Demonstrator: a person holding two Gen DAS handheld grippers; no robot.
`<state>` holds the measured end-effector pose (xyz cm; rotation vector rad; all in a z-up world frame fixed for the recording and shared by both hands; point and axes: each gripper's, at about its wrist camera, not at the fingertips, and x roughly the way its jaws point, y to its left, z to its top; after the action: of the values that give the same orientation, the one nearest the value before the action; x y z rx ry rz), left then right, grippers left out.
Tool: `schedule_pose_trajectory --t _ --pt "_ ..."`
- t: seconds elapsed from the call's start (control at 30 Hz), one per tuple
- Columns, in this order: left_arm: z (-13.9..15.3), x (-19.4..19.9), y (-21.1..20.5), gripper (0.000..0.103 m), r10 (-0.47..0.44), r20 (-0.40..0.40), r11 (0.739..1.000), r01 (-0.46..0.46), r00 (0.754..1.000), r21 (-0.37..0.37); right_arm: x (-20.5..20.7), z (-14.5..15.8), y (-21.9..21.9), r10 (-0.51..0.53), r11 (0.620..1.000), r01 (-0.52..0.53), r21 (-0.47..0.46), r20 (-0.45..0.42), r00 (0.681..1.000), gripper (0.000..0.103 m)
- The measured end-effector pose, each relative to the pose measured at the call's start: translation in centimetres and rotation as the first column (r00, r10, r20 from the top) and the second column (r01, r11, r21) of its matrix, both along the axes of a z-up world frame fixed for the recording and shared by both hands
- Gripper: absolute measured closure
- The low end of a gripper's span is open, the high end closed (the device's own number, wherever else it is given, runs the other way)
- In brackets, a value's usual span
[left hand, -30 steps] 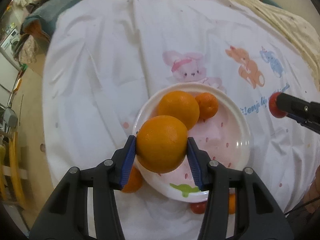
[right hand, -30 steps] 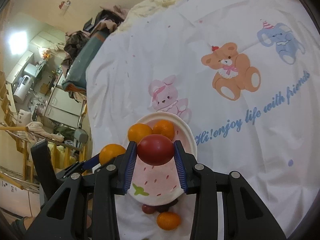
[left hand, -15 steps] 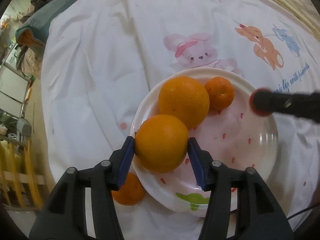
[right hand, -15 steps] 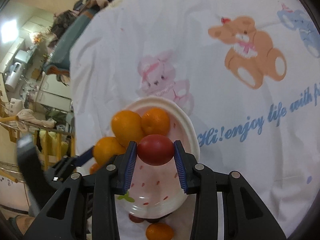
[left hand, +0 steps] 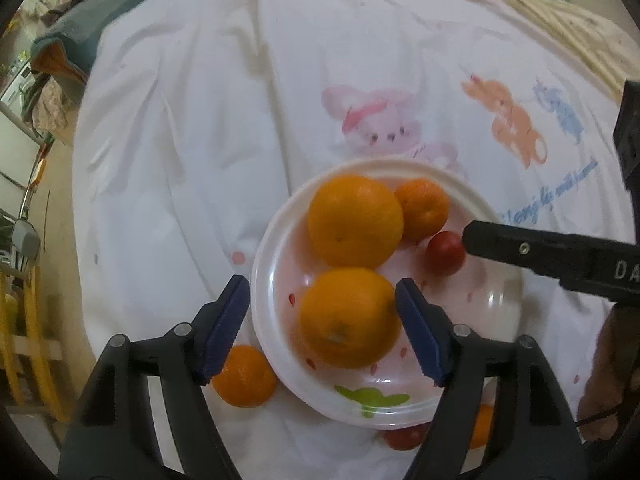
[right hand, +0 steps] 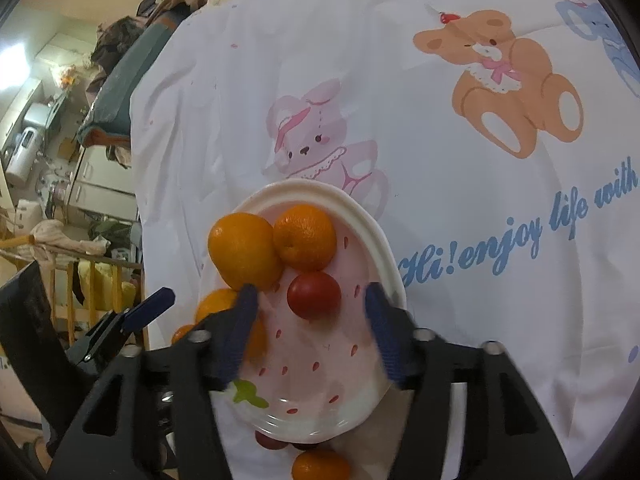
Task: Organize fruits
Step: 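Place the orange and red tomato on the plate, opening both tools, then withdraw both tools from the plate toward the remaining fruit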
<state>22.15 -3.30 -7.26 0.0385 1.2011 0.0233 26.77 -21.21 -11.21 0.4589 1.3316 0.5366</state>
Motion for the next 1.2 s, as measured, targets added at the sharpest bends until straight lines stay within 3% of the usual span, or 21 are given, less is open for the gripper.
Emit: schedule_pose_trajectory --t 0.23,0.67,1.2 --pt "1.6 -0.2 1.7 0.029 0.06 0.031 0.997 -0.059 0.998 -0.048 -0.3 1.9 -0.5 0.011 0.999 -0.01 -0.031 0.051 0.999 0.041" --pt "3.9 -2.4 3.5 0.029 0.106 0.066 0.991 -0.1 0.992 -0.086 -2.5 4.3 -2.9 -0.042 0.999 0.044 -0.03 0.066 0.997 0.041" --pt "5.5 -10.8 6.6 0.029 0.178 0.043 0.974 -0.17 0.983 -0.148 -9.8 5.0 -4.8 -0.08 0.996 0.081 -0.025 0.025 0.996 0.041"
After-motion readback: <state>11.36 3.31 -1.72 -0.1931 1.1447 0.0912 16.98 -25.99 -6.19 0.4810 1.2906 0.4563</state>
